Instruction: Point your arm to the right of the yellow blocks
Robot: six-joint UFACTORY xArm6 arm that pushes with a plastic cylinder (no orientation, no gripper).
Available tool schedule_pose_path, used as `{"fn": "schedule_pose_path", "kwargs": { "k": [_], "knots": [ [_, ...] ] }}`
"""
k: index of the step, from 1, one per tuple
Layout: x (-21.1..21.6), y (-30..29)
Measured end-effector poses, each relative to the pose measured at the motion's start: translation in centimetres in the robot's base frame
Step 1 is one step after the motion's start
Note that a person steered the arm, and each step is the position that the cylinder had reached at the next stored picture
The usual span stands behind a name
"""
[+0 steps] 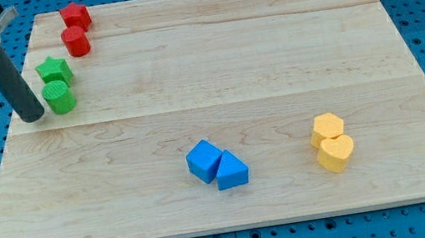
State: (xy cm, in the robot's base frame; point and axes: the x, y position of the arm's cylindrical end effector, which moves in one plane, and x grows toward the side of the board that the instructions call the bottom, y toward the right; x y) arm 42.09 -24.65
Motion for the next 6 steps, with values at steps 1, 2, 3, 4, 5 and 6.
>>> {"fn": "schedule_pose_path", "kwargs": {
  "k": [1, 2, 3, 4, 5, 6],
  "knots": [
    [1.0, 7.3],
    [-0.9, 18.5],
    [-1.1, 31.0],
    [4.3, 32.9],
    [7.0, 39.7],
    [8.4, 46.2]
  ]
}}
